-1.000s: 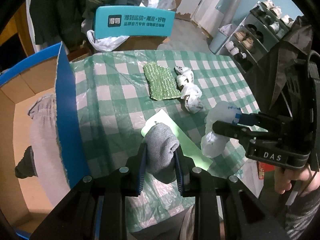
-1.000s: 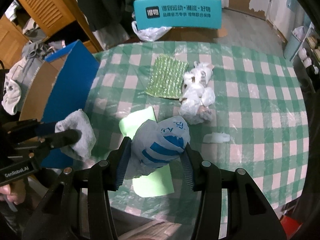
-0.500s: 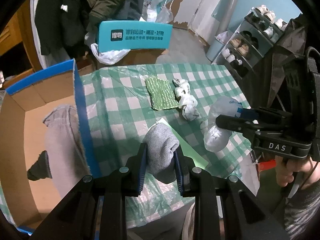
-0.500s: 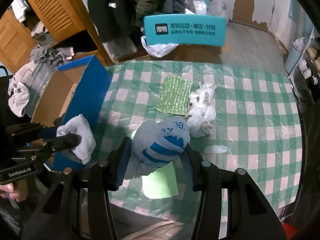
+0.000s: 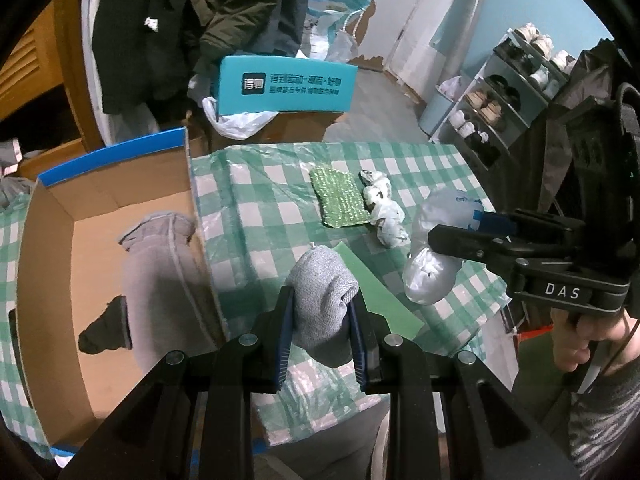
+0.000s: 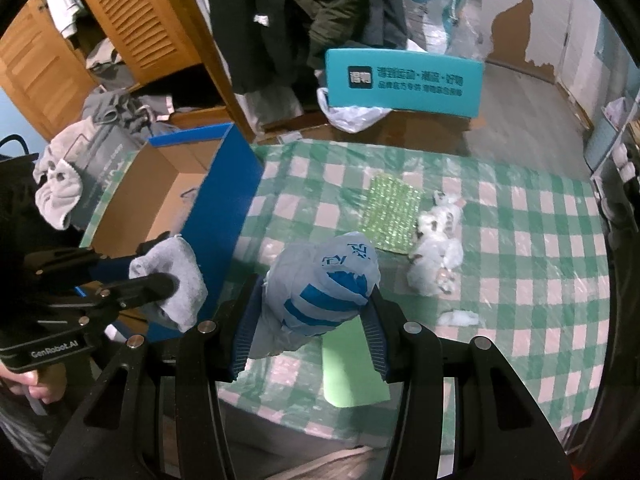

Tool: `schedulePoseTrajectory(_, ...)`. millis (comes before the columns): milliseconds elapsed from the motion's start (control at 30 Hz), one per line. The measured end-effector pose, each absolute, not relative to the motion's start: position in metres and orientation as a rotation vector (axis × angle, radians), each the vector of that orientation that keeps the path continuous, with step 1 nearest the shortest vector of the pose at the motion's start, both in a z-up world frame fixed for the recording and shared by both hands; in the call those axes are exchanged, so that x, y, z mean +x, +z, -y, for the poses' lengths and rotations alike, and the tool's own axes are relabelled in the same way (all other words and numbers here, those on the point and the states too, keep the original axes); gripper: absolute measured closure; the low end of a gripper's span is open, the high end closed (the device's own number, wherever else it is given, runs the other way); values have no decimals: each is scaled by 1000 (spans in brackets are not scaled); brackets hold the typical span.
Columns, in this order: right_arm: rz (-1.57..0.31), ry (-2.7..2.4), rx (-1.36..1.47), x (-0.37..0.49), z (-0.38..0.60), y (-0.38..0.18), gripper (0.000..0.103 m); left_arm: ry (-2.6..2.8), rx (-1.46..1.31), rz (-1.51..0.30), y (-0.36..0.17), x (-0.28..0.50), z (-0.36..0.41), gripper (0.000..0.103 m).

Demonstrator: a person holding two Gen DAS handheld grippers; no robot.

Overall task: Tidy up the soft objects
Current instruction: 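Carry the white-and-blue sock in the right tool while the left tool carries the grey sock over the box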

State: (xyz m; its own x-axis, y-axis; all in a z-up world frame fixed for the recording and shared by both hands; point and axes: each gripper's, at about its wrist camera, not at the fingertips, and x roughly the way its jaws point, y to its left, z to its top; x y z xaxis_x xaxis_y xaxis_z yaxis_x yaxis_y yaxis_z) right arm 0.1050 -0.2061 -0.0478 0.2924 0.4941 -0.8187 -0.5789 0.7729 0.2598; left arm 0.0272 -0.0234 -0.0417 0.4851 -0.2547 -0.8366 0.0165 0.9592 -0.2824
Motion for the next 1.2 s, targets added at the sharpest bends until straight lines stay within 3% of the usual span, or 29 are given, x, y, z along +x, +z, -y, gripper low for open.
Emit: schedulePoseTrajectory(1200,-1054,896,-201,83,69,-36,56,31,-358,-1021,-48,-18,-83,77)
